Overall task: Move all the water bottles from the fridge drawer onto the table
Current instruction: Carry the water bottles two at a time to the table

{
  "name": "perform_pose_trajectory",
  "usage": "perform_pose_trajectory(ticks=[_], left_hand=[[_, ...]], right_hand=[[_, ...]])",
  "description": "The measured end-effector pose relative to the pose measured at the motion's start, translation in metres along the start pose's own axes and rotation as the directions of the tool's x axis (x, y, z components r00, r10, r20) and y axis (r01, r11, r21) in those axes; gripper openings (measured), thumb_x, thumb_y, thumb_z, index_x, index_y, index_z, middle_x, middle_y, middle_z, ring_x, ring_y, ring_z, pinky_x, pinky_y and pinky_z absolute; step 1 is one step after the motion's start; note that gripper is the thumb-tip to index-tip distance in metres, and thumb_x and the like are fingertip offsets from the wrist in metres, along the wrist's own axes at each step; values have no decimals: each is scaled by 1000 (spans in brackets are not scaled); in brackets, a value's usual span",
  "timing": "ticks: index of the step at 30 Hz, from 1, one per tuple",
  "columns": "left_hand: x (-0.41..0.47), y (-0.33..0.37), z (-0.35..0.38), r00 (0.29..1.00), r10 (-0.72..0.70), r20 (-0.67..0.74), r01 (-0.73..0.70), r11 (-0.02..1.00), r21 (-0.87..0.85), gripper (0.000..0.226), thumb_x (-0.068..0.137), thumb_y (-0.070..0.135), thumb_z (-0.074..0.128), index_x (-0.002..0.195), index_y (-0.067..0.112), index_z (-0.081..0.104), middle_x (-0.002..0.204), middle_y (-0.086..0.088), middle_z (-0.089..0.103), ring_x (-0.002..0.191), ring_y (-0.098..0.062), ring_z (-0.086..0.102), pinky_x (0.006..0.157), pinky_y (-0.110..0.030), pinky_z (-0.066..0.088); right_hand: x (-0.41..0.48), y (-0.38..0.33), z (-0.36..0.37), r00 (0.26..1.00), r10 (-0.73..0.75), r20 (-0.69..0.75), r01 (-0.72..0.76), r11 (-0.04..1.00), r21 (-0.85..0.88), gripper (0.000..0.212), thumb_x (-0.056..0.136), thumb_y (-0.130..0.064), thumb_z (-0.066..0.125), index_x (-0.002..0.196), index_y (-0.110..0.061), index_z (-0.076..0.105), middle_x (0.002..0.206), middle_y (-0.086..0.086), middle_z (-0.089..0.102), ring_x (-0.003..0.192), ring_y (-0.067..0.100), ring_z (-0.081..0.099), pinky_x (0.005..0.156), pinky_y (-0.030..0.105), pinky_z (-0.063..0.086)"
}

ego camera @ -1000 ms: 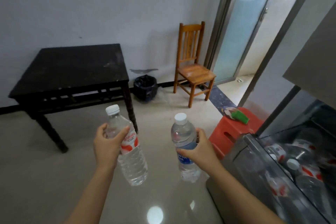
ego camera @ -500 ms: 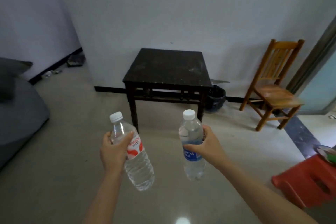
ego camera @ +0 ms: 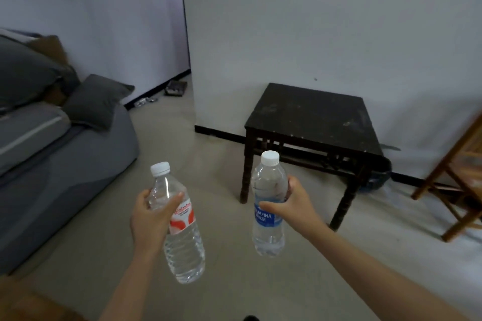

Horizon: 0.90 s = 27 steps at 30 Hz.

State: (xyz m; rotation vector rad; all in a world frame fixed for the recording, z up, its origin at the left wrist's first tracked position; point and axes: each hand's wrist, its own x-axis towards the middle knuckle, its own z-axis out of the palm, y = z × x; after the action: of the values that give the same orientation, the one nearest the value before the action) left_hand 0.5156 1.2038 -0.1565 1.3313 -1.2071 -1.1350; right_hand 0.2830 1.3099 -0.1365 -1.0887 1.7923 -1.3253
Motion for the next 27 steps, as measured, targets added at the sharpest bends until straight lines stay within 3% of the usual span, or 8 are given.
perform_pose_trajectory(ticks=[3,9,14,23,27], left_hand=[[27,-1,0,1000,10,-9,-10,1000,5,49,65,28,82,102,23,51,93,-4,65,82,-27,66,81,-51,53],[112,-1,24,1000,-2,5,2,1000,-28,46,69,21,78,108,18,53,84,6,63,75,-20,65,74,-40,54],[200,9,45,999,-7,-44,7,1000,-20,42,64,28,81,94,21,54,90,-4,65,80,-26,66,77,-46,54],[336,15,33,981,-16,-192,9,999,-37,38,73,17,75,102,17,50,99,-9,62,83,-27,64,79,-44,53],[413,7,24,983,-38,-178,30,998,-48,40,76,16,73,109,12,52,103,-12,61,85,-30,63,78,-42,52]], right_hand=[[33,-5,12,1000,-11,-9,11,1000,16,57,67,-9,79,111,-20,44,100,-9,57,93,9,59,72,19,49],[125,2,38,997,0,-76,6,997,77,53,66,-8,79,107,-19,47,104,1,60,99,19,61,87,38,52],[215,0,65,998,-2,-66,7,997,75,58,65,-8,81,109,-21,45,105,0,60,99,18,60,87,36,52],[343,-19,133,1000,-30,-3,30,998,56,62,66,-11,81,115,-18,44,110,4,58,103,20,59,87,35,52],[401,-26,174,999,-29,19,29,999,40,60,68,-12,79,115,-19,43,110,0,57,102,16,57,82,27,51]])
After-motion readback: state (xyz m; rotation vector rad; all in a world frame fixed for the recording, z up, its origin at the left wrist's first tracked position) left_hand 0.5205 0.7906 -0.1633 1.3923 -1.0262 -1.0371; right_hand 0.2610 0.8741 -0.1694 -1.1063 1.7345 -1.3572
